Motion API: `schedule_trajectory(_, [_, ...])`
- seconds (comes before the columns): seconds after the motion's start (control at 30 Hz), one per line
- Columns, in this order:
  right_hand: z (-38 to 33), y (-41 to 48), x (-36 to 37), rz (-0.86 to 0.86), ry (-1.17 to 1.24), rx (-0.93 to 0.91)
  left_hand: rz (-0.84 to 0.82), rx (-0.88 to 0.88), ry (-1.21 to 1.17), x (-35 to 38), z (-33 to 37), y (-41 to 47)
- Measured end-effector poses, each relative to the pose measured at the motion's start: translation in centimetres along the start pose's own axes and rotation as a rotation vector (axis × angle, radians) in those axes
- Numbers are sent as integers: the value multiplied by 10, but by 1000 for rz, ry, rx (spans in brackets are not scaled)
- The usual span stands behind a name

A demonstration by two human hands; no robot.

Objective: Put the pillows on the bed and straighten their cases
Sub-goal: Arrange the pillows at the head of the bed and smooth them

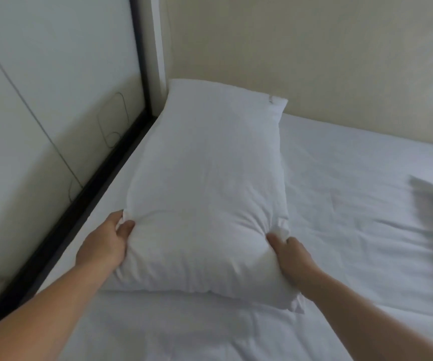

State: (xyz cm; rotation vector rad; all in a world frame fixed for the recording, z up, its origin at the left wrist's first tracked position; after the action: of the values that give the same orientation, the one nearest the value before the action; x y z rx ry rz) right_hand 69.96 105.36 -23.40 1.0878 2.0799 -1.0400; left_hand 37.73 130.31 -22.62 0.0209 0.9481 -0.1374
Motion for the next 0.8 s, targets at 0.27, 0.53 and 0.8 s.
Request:
schedule_trajectory(0.27, [-16,-16,14,-185,274,199,222,101,326,-35,49,9])
schedule_trajectory(0.53, [-36,-24,-25,234,-108,-183,-199,560,418,46,127,-53])
schedule_trajectory(0.8, [22,-48,-28,-136,-615,-370,-384,320,556,43,101,-88])
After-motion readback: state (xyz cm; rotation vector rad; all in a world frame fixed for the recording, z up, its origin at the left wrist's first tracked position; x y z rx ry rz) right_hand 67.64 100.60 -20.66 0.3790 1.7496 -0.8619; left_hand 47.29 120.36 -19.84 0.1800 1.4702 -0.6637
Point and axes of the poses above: each hand's wrist, its own y-axis towards the middle knuckle, its own x-axis out of the palm, z = x × y, the point moved 7 cm from there along y, towards the middle knuckle, and after that the axes turned 11 degrees about z, right-handed, at the moved point
